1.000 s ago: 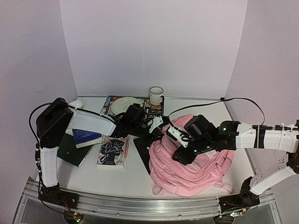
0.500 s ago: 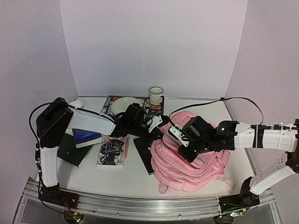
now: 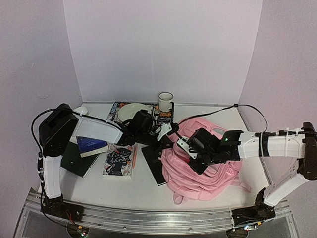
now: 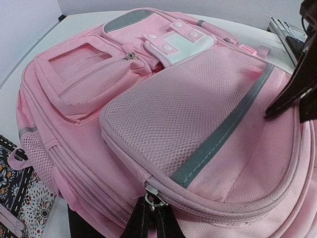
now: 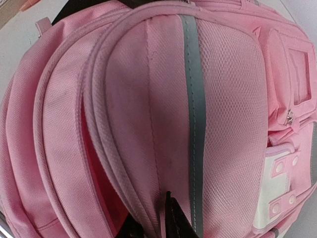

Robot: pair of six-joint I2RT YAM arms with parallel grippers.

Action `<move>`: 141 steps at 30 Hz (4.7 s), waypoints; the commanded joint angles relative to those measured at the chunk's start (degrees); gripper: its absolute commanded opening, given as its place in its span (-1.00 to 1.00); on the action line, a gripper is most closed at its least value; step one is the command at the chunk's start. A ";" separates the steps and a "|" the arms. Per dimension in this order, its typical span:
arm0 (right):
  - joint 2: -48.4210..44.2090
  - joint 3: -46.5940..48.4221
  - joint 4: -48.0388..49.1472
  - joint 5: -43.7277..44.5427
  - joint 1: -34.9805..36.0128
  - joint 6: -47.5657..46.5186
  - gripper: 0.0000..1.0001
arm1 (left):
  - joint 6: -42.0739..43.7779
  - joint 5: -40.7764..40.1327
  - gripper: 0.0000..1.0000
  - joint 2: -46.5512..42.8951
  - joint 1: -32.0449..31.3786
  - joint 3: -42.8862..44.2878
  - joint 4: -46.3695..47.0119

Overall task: Pack the student bag
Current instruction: Unzip the upper front pocket of the student bag, then pick up the book at the center of the board, then place the pen in the upper front pocket of the bag.

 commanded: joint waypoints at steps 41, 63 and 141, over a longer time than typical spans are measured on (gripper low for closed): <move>9.40 22.45 -3.43 39.32 8.77 2.36 -1.00 | -53.43 -34.11 0.97 -27.21 7.30 -10.54 -28.59; 14.17 25.58 -6.23 35.49 8.76 6.42 -1.00 | -77.72 -24.81 0.56 -21.19 14.96 -10.75 -44.61; 16.32 32.51 -0.87 17.90 8.76 15.31 -1.00 | -84.86 1.86 -0.96 -17.90 1.74 -5.03 -9.05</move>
